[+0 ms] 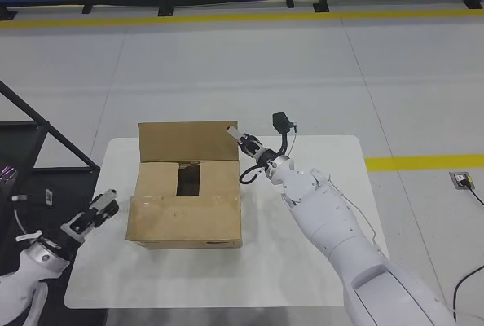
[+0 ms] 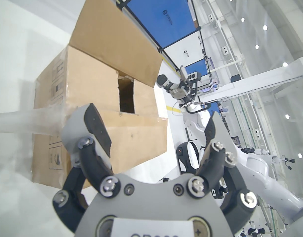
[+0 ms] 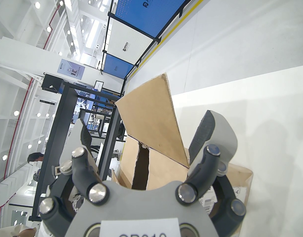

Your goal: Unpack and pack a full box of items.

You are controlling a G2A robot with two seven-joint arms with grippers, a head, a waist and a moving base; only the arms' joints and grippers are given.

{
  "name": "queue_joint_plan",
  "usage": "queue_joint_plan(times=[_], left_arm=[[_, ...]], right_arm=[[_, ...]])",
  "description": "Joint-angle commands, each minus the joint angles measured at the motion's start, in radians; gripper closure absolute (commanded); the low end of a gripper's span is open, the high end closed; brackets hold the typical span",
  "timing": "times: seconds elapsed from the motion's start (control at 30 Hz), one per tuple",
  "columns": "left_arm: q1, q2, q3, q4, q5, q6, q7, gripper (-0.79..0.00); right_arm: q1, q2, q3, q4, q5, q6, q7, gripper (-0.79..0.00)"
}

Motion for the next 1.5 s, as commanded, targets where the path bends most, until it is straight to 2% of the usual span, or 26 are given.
queue_joint_plan(times=[0.0,0.1,0.17,0.27,0.37,0.43,0.5,0.57,0.6,0.83,0.9,1.13,1.33,1.47], left_arm=[[0.023,-0.001,-0.045,-0.031,-0.019,-0.006,0.01,-0.785],[0.023,-0.001,-0.085,-0.044,0.008,0.005,0.045,-0.785],[-0.009,0.001,-0.08,-0.029,0.015,0.027,0.043,-0.785],[-0.098,0.003,-0.034,0.038,0.045,0.061,0.039,-0.785],[-0.219,0.004,0.047,0.147,0.059,0.094,0.02,-0.785],[-0.301,0.001,0.11,0.231,0.084,0.12,0.008,-0.785],[-0.365,0.002,0.165,0.291,0.145,0.106,-0.045,-0.785],[-0.365,0.002,0.165,0.291,0.145,0.106,-0.045,-0.785],[-0.365,0.002,0.165,0.291,0.145,0.106,-0.045,-0.785],[-0.362,0.003,0.167,0.295,0.156,0.108,-0.041,-0.785],[-0.373,-0.002,0.203,0.313,0.19,0.128,-0.014,-0.785],[-0.543,-0.025,0.367,0.473,0.261,0.113,-0.012,-0.785],[-0.709,-0.061,0.51,0.667,0.275,0.097,-0.016,-0.785],[-0.786,-0.083,0.575,0.759,0.263,0.071,-0.042,-0.785]], right_arm=[[0.0,0.0,0.0,0.0,0.002,-0.001,0.004,-0.785],[-0.03,0.011,0.004,-0.069,-0.015,-0.036,-0.005,-0.785],[-0.053,0.022,0.01,-0.122,-0.032,-0.069,-0.009,-0.785],[-0.101,0.045,0.025,-0.225,-0.059,-0.112,0.001,-0.785],[-0.17,0.076,0.05,-0.363,-0.102,-0.132,0.026,-0.785],[-0.233,0.099,0.075,-0.483,-0.135,-0.12,0.048,-0.785],[-0.31,0.122,0.106,-0.623,-0.161,-0.086,0.084,-0.785],[-0.389,0.143,0.139,-0.765,-0.184,-0.013,0.14,-0.785],[-0.402,0.147,0.145,-0.789,-0.188,0.003,0.149,-0.785],[-0.402,0.147,0.145,-0.789,-0.188,0.003,0.149,-0.785],[-0.415,0.148,0.148,-0.811,-0.188,0.011,0.141,-0.785],[-0.44,0.156,0.158,-0.874,-0.202,0.028,0.155,-0.785],[-0.484,0.17,0.19,-0.923,-0.213,0.033,0.16,-0.785],[-0.514,0.179,0.212,-0.958,-0.217,0.041,0.16,-0.785]])
